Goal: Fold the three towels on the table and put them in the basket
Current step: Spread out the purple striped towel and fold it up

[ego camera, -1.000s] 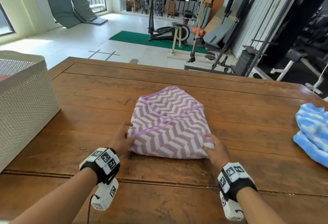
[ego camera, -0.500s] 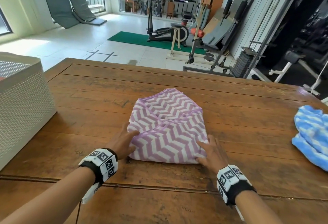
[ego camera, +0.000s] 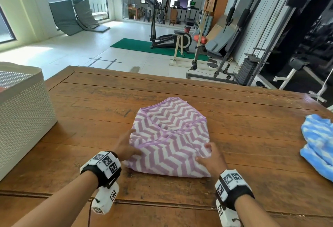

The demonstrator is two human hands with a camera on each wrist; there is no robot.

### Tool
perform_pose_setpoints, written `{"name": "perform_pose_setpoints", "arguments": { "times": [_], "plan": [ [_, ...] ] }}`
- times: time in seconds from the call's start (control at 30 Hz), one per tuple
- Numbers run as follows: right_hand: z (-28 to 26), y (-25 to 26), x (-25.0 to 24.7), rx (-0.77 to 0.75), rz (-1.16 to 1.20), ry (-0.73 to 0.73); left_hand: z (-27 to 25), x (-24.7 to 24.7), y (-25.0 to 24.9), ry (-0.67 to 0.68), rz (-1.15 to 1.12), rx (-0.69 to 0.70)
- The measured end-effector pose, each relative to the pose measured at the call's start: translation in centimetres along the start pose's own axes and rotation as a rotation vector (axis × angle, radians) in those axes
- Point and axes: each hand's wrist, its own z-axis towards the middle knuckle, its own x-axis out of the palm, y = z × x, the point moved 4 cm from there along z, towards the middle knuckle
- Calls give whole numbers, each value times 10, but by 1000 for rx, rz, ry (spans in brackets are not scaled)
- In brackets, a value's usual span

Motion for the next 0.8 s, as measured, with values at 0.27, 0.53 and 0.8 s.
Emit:
{"name": "perform_pose_setpoints", "arguments": {
  "times": [0.27, 0.53, 0.8],
  "plan": [
    [10, 5, 2, 210, 158, 75, 37, 9, 30, 140, -105, -372],
    [4, 9, 0, 132, 349, -97, 8, 2, -7, 46, -127, -247],
    [-2, -8, 7, 218, 504, 13, -2, -5, -1, 145, -202, -132]
  ]
}}
